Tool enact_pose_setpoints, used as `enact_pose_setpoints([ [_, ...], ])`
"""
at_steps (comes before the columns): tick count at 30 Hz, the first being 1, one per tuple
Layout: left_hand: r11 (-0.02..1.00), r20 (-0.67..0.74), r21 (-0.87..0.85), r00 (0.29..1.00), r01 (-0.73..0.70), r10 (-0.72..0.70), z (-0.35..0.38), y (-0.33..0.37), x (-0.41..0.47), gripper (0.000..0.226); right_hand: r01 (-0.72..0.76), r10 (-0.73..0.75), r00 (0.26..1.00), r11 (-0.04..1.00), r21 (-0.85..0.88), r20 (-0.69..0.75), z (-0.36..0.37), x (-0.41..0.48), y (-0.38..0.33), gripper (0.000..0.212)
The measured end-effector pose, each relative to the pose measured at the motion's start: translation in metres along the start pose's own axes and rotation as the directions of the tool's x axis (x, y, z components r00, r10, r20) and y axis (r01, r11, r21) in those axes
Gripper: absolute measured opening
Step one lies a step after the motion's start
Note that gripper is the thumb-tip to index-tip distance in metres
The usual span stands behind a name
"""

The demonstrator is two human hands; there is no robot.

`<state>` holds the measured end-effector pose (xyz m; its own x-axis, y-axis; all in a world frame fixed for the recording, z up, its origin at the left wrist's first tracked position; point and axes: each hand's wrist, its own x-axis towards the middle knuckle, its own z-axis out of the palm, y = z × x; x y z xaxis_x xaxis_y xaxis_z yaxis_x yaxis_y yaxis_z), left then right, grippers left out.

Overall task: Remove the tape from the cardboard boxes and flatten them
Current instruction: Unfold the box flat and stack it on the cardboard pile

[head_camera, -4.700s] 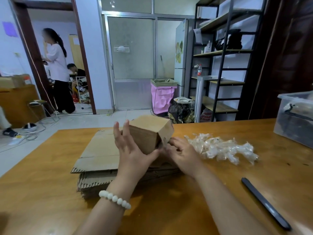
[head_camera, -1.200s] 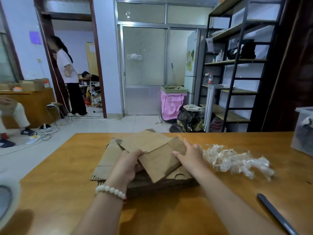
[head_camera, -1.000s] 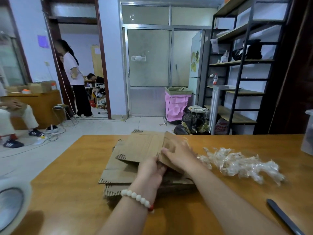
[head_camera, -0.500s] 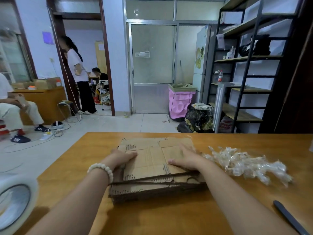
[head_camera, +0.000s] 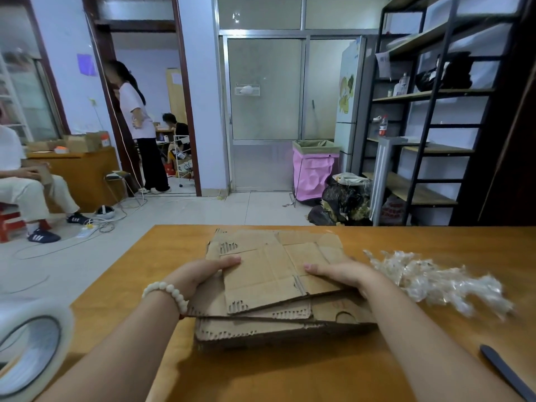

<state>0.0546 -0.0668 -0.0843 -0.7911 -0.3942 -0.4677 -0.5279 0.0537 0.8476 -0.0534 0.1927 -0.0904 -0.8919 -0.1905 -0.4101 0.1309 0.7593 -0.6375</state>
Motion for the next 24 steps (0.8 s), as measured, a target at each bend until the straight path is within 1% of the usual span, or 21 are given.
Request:
enact_pose_setpoints([
  [1,0.998,-0.022,-0.044,0.999,-0.047,0.046,0.001,0.000,0.000,0.041,0.021,-0.020,1.000,0.998,0.059,-0.022,-0.001,-0.001,0.000,0.140],
  [2,0.990,-0.076,-0.080,0.991,-0.116,0.109,0.000,-0.001,0.002,0.045,0.055,-0.048,0.997,0.991,0.121,-0.062,-0.002,-0.002,-0.001,0.142],
  [3,0.976,-0.146,-0.080,0.971,-0.203,0.190,-0.002,-0.002,0.006,0.056,0.114,-0.095,0.988,0.980,0.162,-0.119,-0.004,-0.004,-0.002,0.143],
  [4,0.952,-0.218,-0.061,0.935,-0.299,0.280,-0.003,-0.002,0.008,0.069,0.197,-0.160,0.968,0.961,0.193,-0.193,-0.005,-0.005,-0.004,0.139],
  [5,0.913,-0.273,-0.040,0.884,-0.406,0.381,-0.004,0.000,0.006,0.075,0.303,-0.242,0.930,0.930,0.207,-0.277,-0.008,-0.008,-0.006,0.133],
  [7,0.794,-0.359,-0.013,0.744,-0.608,0.564,-0.007,0.007,-0.002,0.065,0.522,-0.405,0.811,0.827,0.208,-0.422,-0.010,-0.010,-0.009,0.126],
  [8,0.738,-0.377,0.001,0.683,-0.675,0.625,-0.009,0.011,-0.005,0.061,0.599,-0.463,0.759,0.772,0.211,-0.458,-0.010,-0.010,-0.009,0.128],
  [9,0.693,-0.374,0.009,0.640,-0.721,0.671,-0.012,0.012,-0.007,0.061,0.639,-0.501,0.732,0.739,0.212,-0.462,-0.007,-0.009,-0.007,0.134],
  [10,0.669,-0.343,0.012,0.626,-0.743,0.701,-0.017,0.009,-0.004,0.064,0.652,-0.524,0.727,0.729,0.208,-0.445,-0.003,-0.008,-0.004,0.139],
  [11,0.674,-0.294,0.016,0.641,-0.738,0.709,-0.019,0.003,0.000,0.070,0.637,-0.523,0.742,0.745,0.198,-0.420,0.003,-0.006,0.001,0.144],
  [13,0.723,-0.209,0.059,0.700,-0.688,0.683,-0.017,-0.017,0.011,0.085,0.569,-0.478,0.793,0.803,0.179,-0.378,0.015,0.000,0.012,0.148],
  [14,0.737,-0.217,0.064,0.711,-0.673,0.668,-0.013,-0.027,0.017,0.087,0.546,-0.466,0.811,0.820,0.173,-0.353,0.021,0.003,0.018,0.148],
  [16,0.736,-0.305,0.061,0.690,-0.674,0.657,-0.006,-0.033,0.021,0.077,0.531,-0.465,0.825,0.831,0.162,-0.320,0.023,0.006,0.020,0.144],
  [17,0.749,-0.330,0.052,0.697,-0.660,0.637,-0.005,-0.031,0.021,0.074,0.525,-0.458,0.830,0.835,0.166,-0.318,0.021,0.007,0.018,0.141],
  [19,0.814,-0.316,0.037,0.766,-0.579,0.559,-0.006,-0.024,0.021,0.080,0.490,-0.424,0.854,0.850,0.194,-0.300,0.011,0.007,0.012,0.134],
  [20,0.855,-0.296,0.049,0.811,-0.516,0.506,-0.009,-0.019,0.018,0.078,0.466,-0.406,0.870,0.862,0.199,-0.281,0.006,0.006,0.010,0.129],
  [22,0.929,-0.205,0.099,0.907,-0.356,0.369,-0.016,-0.009,0.006,0.067,0.421,-0.380,0.900,0.887,0.193,-0.214,-0.006,-0.001,0.005,0.118],
  [24,0.958,-0.091,0.178,0.965,-0.227,0.245,-0.027,-0.003,0.000,0.064,0.379,-0.363,0.924,0.910,0.169,-0.122,-0.013,-0.011,0.000,0.109],
])
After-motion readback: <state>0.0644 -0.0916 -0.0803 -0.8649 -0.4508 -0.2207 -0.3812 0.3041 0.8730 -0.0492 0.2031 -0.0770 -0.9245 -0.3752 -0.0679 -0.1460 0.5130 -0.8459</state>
